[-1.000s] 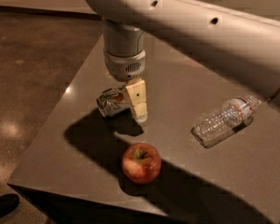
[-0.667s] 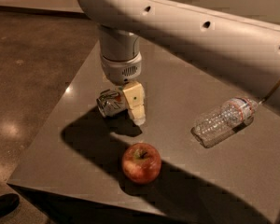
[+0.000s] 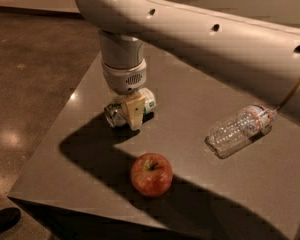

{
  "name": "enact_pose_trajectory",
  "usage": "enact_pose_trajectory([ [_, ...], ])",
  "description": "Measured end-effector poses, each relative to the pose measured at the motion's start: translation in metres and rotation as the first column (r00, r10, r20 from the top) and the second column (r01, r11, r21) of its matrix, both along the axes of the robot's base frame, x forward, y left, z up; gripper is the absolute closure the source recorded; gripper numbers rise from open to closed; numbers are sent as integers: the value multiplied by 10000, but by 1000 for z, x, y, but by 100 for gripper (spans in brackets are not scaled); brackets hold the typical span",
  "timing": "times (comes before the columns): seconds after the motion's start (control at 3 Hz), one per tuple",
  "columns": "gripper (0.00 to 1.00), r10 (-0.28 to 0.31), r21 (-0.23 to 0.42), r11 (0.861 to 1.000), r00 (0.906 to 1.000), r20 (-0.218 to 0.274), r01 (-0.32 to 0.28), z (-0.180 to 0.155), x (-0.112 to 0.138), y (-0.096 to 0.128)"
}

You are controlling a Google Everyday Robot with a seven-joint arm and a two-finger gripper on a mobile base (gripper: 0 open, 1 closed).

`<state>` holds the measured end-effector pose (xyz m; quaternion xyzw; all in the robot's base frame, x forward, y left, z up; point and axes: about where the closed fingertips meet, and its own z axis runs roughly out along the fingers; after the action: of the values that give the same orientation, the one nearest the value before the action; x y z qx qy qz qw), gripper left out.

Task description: Place 7up can upright

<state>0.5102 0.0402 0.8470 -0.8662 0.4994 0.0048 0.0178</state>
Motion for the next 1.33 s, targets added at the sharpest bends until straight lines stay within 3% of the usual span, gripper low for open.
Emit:
enact_pose_trajectory([
  [0.67,84,-221,444,9987,9993,-288,234,9,1,-3],
  [1.0,100,-918,1504,9834,9933,-701,1015,25,20,-22],
  [1.33,100,-1668,2943,9363,9801,-1075,1916,42,38,-38],
])
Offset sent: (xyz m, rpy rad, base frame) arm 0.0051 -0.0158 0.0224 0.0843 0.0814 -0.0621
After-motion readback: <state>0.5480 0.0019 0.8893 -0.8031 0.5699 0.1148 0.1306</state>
